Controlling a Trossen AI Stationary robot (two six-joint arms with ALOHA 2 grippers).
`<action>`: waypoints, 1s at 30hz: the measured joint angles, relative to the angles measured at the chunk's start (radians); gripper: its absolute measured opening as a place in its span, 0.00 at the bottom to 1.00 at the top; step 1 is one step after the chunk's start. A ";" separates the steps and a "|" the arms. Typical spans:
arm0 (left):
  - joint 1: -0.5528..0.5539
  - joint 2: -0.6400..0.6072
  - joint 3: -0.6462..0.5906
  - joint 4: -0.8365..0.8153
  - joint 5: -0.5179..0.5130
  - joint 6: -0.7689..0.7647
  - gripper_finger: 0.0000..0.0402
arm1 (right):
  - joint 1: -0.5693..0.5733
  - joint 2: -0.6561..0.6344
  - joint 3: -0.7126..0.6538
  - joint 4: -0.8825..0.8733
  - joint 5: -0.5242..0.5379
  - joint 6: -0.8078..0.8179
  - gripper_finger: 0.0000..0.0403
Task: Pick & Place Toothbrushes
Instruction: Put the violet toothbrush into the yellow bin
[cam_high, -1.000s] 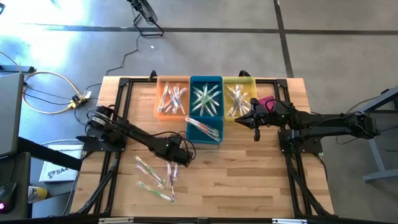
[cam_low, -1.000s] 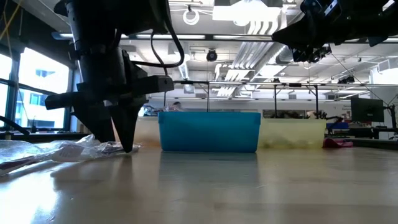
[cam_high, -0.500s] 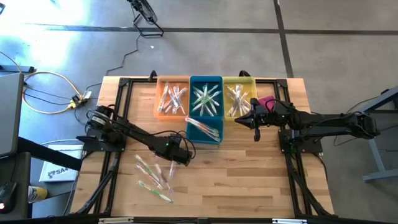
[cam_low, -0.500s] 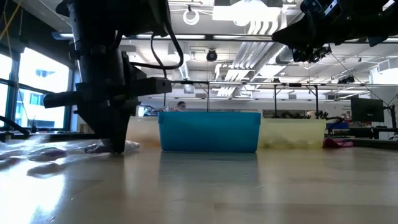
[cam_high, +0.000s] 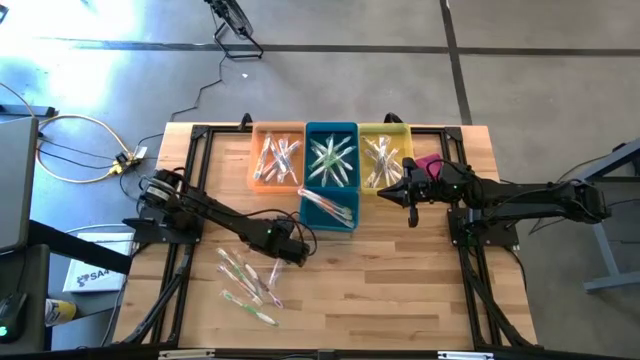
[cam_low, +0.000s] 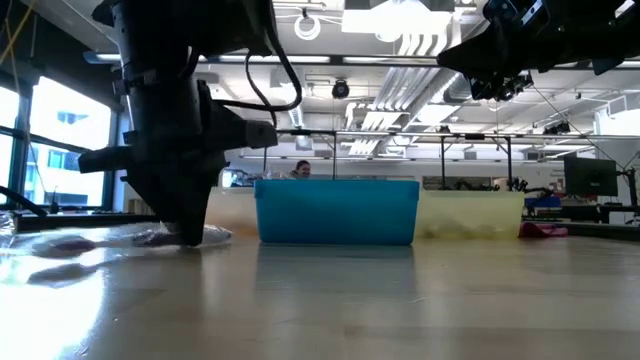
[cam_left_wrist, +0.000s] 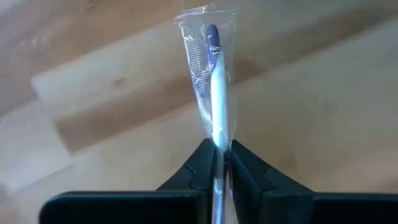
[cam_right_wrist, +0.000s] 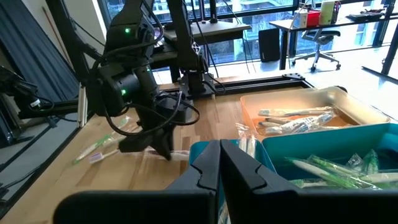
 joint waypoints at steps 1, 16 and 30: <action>0.000 -0.005 0.012 -0.018 0.007 0.015 0.05 | 0.000 0.000 0.000 0.000 0.000 0.000 0.01; 0.005 -0.109 0.327 -0.035 0.006 0.554 0.08 | 0.000 0.000 0.000 -0.006 -0.003 0.003 0.01; 0.062 -0.117 0.628 0.216 -0.329 1.228 0.07 | 0.000 0.000 0.000 -0.006 -0.003 0.004 0.01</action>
